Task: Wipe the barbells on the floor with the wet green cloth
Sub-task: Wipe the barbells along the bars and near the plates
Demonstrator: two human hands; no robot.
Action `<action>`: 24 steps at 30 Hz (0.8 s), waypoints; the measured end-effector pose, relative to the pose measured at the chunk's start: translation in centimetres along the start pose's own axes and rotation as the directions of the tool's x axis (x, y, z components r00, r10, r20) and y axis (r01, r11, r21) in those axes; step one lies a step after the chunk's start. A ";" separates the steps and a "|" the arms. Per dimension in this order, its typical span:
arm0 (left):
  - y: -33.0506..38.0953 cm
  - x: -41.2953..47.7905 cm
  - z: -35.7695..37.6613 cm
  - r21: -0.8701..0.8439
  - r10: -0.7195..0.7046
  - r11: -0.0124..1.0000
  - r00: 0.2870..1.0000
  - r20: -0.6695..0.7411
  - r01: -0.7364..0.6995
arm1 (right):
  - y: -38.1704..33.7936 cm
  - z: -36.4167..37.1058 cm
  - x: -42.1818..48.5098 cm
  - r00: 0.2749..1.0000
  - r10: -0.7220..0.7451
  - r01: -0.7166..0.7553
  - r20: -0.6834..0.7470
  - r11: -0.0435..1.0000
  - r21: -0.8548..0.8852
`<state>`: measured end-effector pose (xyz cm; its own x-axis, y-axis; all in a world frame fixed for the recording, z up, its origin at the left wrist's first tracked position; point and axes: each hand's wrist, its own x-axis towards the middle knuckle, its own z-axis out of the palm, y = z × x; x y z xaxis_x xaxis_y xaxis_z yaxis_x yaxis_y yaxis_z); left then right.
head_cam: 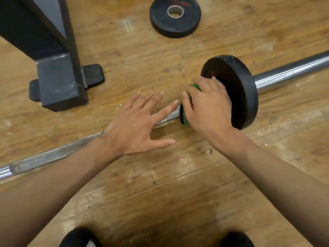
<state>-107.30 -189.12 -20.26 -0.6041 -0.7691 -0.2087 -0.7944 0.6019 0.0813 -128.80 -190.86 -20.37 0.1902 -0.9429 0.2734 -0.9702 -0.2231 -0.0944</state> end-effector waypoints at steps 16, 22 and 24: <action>-2.5 1.4 -0.5 -0.015 0.033 0.999 0.999 0.003 -0.033 | 1.2 1.9 -0.4 0.996 -0.050 0.050 -0.070 0.999 -0.011; -2.9 1.6 -0.3 -0.009 0.030 1.000 1.000 -0.008 -0.030 | 0.2 1.4 -1.4 0.999 -0.013 0.012 -0.039 1.000 -0.027; -2.9 1.7 -0.2 -0.037 0.025 0.999 1.000 0.003 -0.025 | 0.0 1.0 1.5 1.000 0.002 -0.002 -0.001 1.000 -0.031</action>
<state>-106.01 -192.21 -20.61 -0.6239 -0.7530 -0.2091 -0.7807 0.6127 0.1229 -128.34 -192.51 -20.94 0.1878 -0.9432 0.2740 -0.9749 -0.2131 -0.0652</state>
